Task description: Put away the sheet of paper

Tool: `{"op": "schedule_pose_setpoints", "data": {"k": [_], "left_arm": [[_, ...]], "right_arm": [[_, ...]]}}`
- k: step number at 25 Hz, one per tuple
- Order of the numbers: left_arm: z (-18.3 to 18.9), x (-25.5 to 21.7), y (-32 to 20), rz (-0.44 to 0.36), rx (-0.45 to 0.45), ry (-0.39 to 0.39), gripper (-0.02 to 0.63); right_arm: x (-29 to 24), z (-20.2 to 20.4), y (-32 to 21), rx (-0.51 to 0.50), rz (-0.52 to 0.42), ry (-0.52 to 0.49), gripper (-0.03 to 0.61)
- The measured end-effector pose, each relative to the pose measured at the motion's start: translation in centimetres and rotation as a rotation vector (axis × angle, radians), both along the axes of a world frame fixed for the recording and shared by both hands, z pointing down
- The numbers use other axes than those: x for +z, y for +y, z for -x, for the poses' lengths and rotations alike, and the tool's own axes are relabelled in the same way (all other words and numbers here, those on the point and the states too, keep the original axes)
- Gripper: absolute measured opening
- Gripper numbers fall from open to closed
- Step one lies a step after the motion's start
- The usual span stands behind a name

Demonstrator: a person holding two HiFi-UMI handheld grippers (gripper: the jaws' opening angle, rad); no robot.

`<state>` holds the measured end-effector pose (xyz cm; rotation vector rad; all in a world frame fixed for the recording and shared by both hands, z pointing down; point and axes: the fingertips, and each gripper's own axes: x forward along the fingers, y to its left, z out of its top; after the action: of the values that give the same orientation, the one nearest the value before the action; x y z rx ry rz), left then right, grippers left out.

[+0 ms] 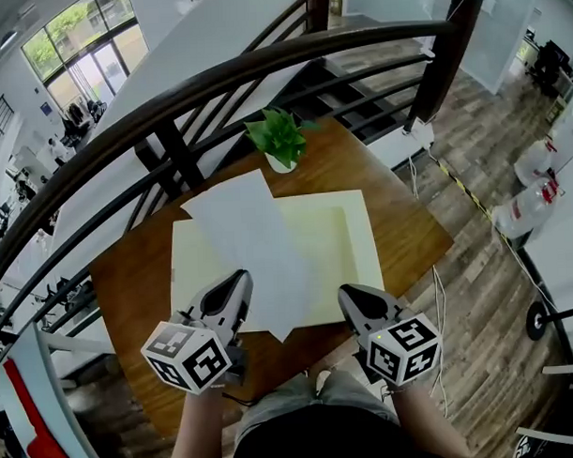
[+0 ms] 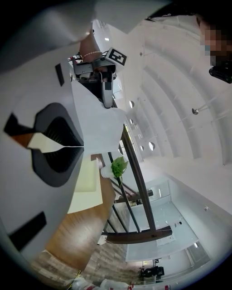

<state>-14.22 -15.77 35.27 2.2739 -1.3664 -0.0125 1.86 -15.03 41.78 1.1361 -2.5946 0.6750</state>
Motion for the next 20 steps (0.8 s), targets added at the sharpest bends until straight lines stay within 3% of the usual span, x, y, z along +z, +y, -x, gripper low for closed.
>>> {"op": "schedule_pose_setpoints", "data": {"k": [12,20], "left_arm": [[4.1,2.5,-1.5,0.071,-0.034,0.007,0.021],[6.2,5.6,-2.1,0.148,-0.037,-0.046,0.021]], "right_arm": [[1.5,1.4,-1.1,0.007,0.046,0.017,0.029],[2.5,1.9,-1.1,0.021,0.072,0.028,0.029]]}}
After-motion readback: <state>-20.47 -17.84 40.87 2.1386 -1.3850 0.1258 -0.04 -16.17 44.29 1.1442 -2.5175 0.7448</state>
